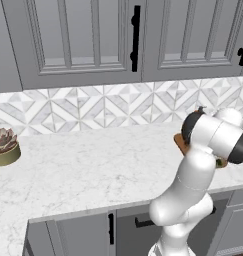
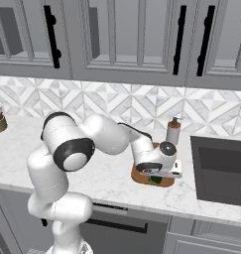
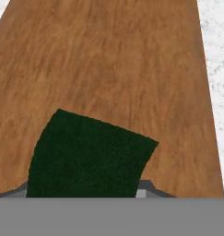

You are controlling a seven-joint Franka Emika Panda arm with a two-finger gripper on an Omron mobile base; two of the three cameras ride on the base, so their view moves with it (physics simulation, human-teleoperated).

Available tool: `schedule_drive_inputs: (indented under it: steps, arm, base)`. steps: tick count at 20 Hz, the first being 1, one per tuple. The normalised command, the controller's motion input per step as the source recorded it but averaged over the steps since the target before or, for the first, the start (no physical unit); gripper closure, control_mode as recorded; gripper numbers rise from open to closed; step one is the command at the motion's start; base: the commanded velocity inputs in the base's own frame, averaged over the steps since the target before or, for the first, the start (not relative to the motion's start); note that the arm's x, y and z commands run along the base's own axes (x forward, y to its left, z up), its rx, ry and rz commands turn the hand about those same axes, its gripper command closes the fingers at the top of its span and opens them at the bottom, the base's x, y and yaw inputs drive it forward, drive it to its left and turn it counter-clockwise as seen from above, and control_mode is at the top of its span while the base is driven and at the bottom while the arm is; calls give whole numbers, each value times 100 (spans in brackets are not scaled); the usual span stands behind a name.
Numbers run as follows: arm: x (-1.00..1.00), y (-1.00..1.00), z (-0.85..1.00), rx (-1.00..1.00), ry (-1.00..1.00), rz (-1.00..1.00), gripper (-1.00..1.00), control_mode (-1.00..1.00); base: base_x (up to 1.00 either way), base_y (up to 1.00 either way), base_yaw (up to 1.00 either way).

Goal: Pick up the sponge from the counter and clean the cutting board by briefly scrubbing or pressing down on the cutting board. Once finished, release the sponge.

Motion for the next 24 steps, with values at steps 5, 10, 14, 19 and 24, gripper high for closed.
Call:
schedule_drive_inputs:
  steps: [5, 10, 14, 19, 24]
  arm:
    - [7, -53, -25, 0, 0, 0, 100, -100]
    - [0, -45, -15, -1, 0, 0, 100, -100]
    - [2, -30, -19, -8, 0, 1, 100, -100]
    - [10, 62, -90, -25, 2, 8, 100, -100]
    - [-45, 100, -34, -7, -13, 2, 100, -100]
  base:
    - [0, 0, 0]
    - [0, 0, 0]
    - [0, 0, 0]
    - [0, 0, 0]
    - [0, 0, 0]
